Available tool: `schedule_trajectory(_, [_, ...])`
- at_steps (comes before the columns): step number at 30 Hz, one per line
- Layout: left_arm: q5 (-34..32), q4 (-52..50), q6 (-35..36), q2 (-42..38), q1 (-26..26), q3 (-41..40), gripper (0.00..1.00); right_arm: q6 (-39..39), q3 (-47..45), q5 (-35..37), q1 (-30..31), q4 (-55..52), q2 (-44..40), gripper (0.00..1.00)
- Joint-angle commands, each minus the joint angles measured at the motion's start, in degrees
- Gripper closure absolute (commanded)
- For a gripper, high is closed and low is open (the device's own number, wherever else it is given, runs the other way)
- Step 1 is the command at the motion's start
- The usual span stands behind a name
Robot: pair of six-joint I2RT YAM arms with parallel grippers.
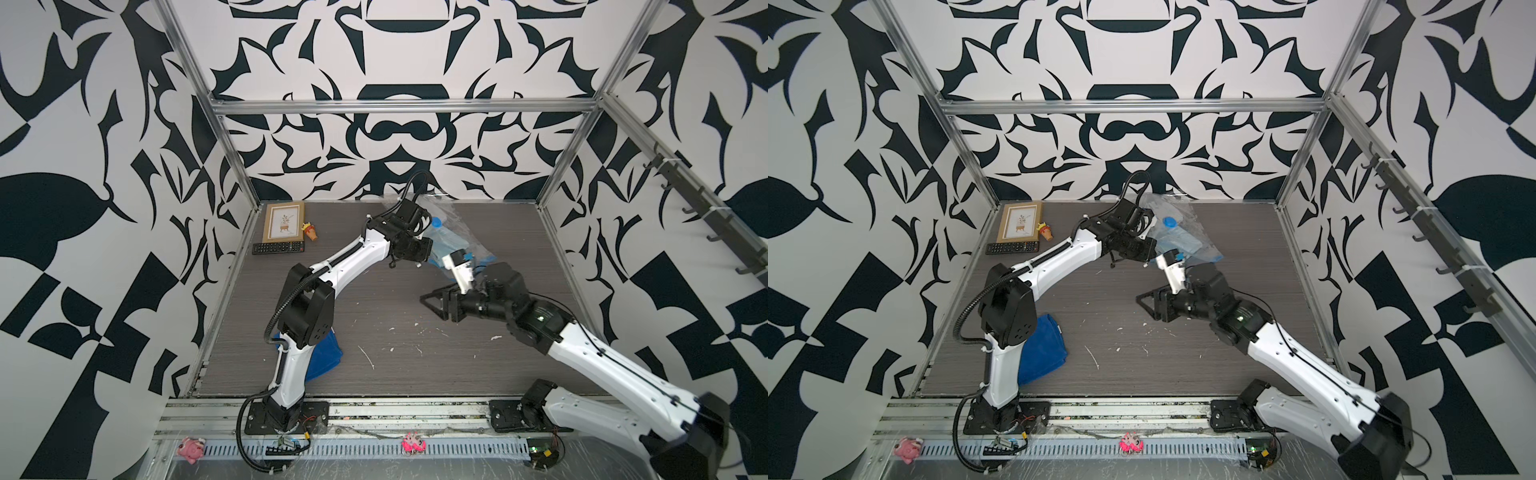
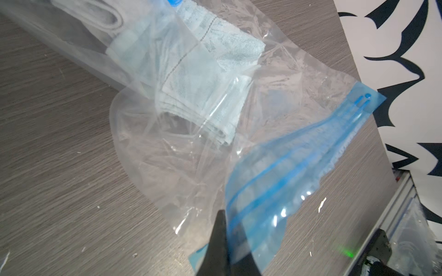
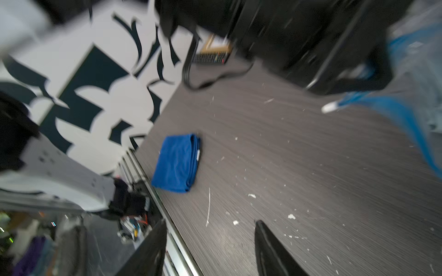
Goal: Place the folded towel into the vacuum bag
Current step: Move the towel to the center of the board.
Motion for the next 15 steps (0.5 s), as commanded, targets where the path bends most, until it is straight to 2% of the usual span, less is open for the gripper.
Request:
schedule_trajectory(1, [5.6,-2.3,-0.6,1.1,1.6,1.8,1.00,-14.2,2.2,11.7,9.6,1.2,7.1,0.37])
schedule_trajectory(4, [6.6,-3.2,0.7,1.0,2.5,1.6,1.00,-26.6,2.4,17.5,18.0,8.1,15.0,0.36])
schedule_trajectory(6, [6.9,-3.5,1.4,0.7,3.0,1.2,1.00,-34.9,2.1,18.3,21.8,14.6,19.8,0.36])
schedule_trajectory(8, [7.2,-3.9,1.7,0.4,3.6,0.8,1.00,-42.6,2.5,16.4,24.0,21.2,24.7,0.35])
schedule_trajectory(10, [7.2,-3.8,1.9,-0.2,4.1,0.0,1.00,-46.8,4.2,13.0,24.8,25.0,29.0,0.34])
schedule_trajectory(15, [7.7,-3.6,2.1,-1.6,5.7,-1.5,1.00,-55.9,12.6,7.8,27.2,23.9,38.9,0.33])
